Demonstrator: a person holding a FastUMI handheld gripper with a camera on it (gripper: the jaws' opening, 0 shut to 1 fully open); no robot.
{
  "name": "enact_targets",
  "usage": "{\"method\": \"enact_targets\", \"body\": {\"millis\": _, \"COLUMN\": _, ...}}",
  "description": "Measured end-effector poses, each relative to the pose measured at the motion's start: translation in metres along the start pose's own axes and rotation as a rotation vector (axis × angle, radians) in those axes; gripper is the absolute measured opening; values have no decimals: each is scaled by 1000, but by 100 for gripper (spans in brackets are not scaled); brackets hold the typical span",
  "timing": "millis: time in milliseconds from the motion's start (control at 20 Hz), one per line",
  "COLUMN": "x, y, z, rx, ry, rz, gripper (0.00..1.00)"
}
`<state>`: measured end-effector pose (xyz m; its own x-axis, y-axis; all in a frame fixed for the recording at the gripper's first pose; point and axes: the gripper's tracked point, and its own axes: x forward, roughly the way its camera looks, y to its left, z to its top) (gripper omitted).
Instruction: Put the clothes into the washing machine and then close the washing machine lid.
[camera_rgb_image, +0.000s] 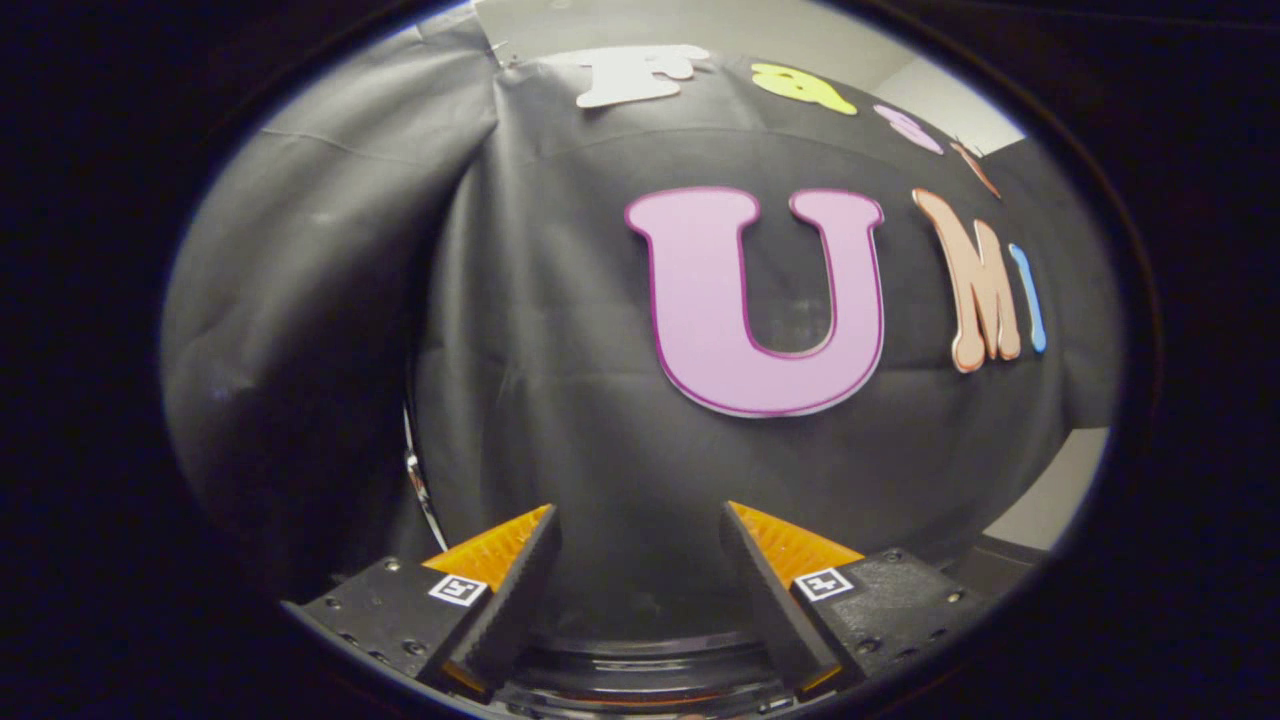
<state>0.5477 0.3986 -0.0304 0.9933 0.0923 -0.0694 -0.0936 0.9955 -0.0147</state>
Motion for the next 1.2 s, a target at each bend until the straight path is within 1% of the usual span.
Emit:
{"method": "enact_targets", "body": {"millis": 50, "x": -1, "y": 1, "z": -19, "rx": -13, "ry": 67, "rz": 7, "gripper": 97}}
{"method": "enact_targets", "body": {"millis": 100, "x": -8, "y": 1, "z": -17, "rx": 29, "ry": 85, "rz": 9, "gripper": 97}}
{"method": "enact_targets", "body": {"millis": 150, "x": -8, "y": 3, "z": -12, "rx": 25, "ry": 33, "rz": 5, "gripper": 97}}
{"method": "enact_targets", "body": {"millis": 200, "x": -11, "y": 1, "z": -17, "rx": 23, "ry": 69, "rz": 8, "gripper": 98}}
{"method": "enact_targets", "body": {"millis": 450, "x": -24, "y": 1, "z": -17, "rx": 22, "ry": 69, "rz": 23, "gripper": 98}}
{"method": "enact_targets", "body": {"millis": 750, "x": -43, "y": 0, "z": -13, "rx": 26, "ry": 14, "rz": 29, "gripper": 98}}
{"method": "enact_targets", "body": {"millis": 950, "x": -49, "y": 0, "z": -14, "rx": 22, "ry": 8, "rz": 29, "gripper": 98}}
{"method": "enact_targets", "body": {"millis": 1100, "x": -58, "y": 1, "z": -12, "rx": 25, "ry": -37, "rz": 46, "gripper": 98}}
{"method": "enact_targets", "body": {"millis": 1200, "x": -58, "y": -2, "z": -11, "rx": 24, "ry": -40, "rz": 49, "gripper": 98}}
